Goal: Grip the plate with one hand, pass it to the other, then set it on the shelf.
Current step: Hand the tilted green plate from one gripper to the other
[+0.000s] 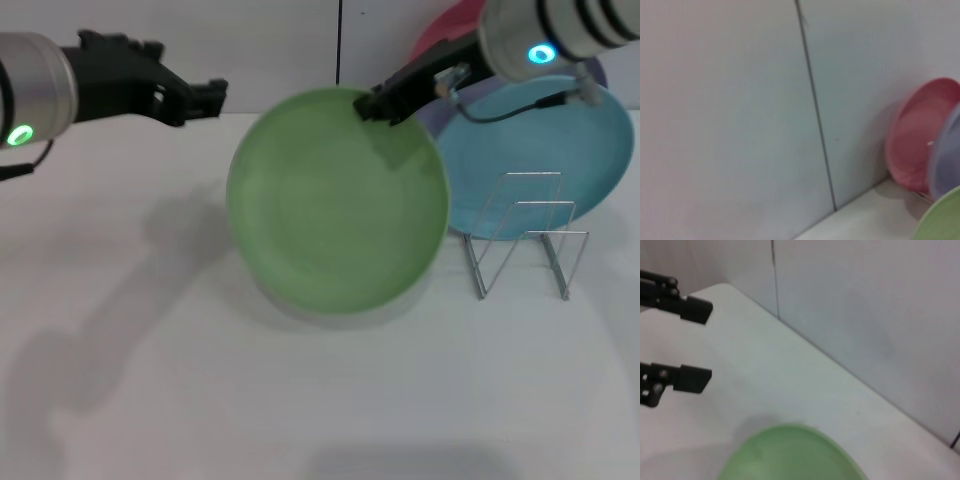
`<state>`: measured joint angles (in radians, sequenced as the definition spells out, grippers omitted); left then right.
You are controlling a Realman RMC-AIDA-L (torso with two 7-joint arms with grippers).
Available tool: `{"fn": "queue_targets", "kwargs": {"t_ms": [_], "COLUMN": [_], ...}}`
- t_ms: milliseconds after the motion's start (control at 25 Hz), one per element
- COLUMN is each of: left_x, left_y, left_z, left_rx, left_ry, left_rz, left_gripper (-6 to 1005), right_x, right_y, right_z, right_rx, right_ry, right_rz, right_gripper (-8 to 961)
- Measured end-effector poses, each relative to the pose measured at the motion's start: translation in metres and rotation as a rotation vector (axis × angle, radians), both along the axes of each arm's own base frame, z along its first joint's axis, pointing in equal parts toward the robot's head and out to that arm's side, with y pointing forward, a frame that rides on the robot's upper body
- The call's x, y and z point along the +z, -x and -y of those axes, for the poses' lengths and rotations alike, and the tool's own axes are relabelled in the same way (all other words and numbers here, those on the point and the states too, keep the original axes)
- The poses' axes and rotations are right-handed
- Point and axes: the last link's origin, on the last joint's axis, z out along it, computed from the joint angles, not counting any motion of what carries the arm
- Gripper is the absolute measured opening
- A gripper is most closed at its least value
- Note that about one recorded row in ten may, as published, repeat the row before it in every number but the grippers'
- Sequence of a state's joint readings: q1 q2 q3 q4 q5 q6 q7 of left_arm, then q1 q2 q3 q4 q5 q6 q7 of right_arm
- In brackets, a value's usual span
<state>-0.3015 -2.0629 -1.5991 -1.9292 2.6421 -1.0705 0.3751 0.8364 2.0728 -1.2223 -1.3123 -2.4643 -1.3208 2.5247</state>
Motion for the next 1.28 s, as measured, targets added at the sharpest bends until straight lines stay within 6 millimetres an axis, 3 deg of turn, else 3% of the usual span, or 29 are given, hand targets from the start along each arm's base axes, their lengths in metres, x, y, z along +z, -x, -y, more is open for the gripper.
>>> {"fn": "queue_targets", "kwargs": {"t_ms": [120, 200, 280, 320, 360, 440, 480, 560, 840, 1280], "left_x": [0.003, 0.005, 0.008, 0.012, 0.012, 0.017, 0.017, 0.02, 0.017, -0.007], "left_y": [0.003, 0.007, 0.011, 0.02, 0.02, 0.034, 0.034, 0.046, 0.059, 0.076], "left_z": [0.0, -0.002, -0.003, -0.005, -0.005, -0.006, -0.006, -0.004, -0.004, -0.004], "left_rx": [0.006, 0.008, 0.01, 0.012, 0.012, 0.006, 0.006, 0.0, -0.011, -0.056], "left_ry": [-0.019, -0.044, -0.064, -0.115, -0.115, -0.203, -0.203, -0.276, -0.347, -0.43], "left_rz": [0.009, 0.02, 0.027, 0.045, 0.045, 0.083, 0.083, 0.112, 0.146, 0.204], "left_gripper": [618, 844, 852, 857, 861, 869, 869, 868, 867, 865], "right_x": [0.012, 0.017, 0.027, 0.043, 0.043, 0.066, 0.066, 0.088, 0.1, 0.116], "right_y": [0.002, 0.004, 0.009, 0.013, 0.013, 0.016, 0.016, 0.016, 0.017, 0.015], "right_z": [0.004, 0.006, 0.01, 0.015, 0.015, 0.022, 0.022, 0.031, 0.041, 0.053], "right_rx": [0.013, 0.02, 0.047, 0.082, 0.082, 0.114, 0.114, 0.179, 0.285, 0.512], "right_ry": [-0.028, -0.036, -0.057, -0.102, -0.102, -0.158, -0.158, -0.197, -0.212, -0.217], "right_rz": [0.001, 0.004, 0.018, 0.049, 0.049, 0.083, 0.083, 0.119, 0.195, 0.377], "right_gripper": [125, 113, 101, 95, 87, 70, 62, 52, 46, 47]}}
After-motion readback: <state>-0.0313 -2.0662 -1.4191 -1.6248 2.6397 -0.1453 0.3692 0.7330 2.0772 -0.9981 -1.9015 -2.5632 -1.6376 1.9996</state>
